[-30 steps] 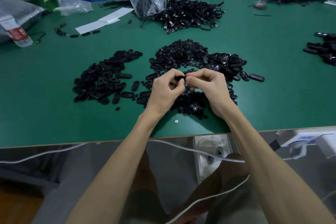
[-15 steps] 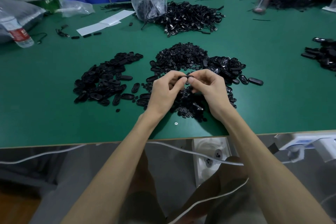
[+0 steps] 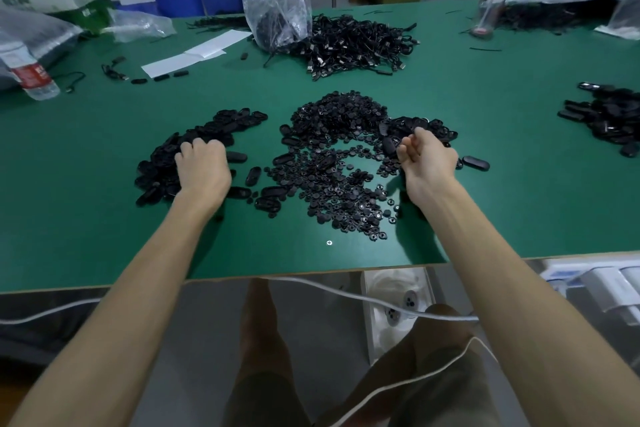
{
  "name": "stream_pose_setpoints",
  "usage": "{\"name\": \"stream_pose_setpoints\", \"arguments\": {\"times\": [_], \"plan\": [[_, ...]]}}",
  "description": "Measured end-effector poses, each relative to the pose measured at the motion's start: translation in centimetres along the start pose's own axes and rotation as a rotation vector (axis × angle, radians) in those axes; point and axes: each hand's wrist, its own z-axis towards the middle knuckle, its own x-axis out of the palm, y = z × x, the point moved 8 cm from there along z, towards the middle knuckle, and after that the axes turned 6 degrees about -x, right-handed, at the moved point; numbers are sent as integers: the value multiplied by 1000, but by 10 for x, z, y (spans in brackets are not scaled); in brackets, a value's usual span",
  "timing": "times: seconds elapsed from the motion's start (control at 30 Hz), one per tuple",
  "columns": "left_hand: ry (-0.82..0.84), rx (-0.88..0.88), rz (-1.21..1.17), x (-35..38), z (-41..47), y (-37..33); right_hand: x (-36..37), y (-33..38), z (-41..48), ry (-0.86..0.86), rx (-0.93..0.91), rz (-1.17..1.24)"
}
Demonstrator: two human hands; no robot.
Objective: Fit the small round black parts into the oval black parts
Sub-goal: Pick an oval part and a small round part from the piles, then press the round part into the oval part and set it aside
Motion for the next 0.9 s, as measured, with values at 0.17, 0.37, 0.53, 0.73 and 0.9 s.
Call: {"name": "stream_pose_setpoints", "arguments": {"times": [0.17, 0.37, 0.53, 0.73, 0.9], "plan": [[12, -1, -129, 4, 4, 5, -10, -2, 6, -57, -12, 88], [5, -15, -371, 7, 4, 9, 0, 1, -6, 151, -98, -127], [-84, 5, -563, -1, -10, 4, 25, 7, -29, 484, -481, -929], [-105, 2, -756, -8, -25, -7, 38, -24, -35, 731, -663, -1539], [86, -39, -1129, -5, -48, -39, 39, -28, -33, 663, -691, -1445]]}}
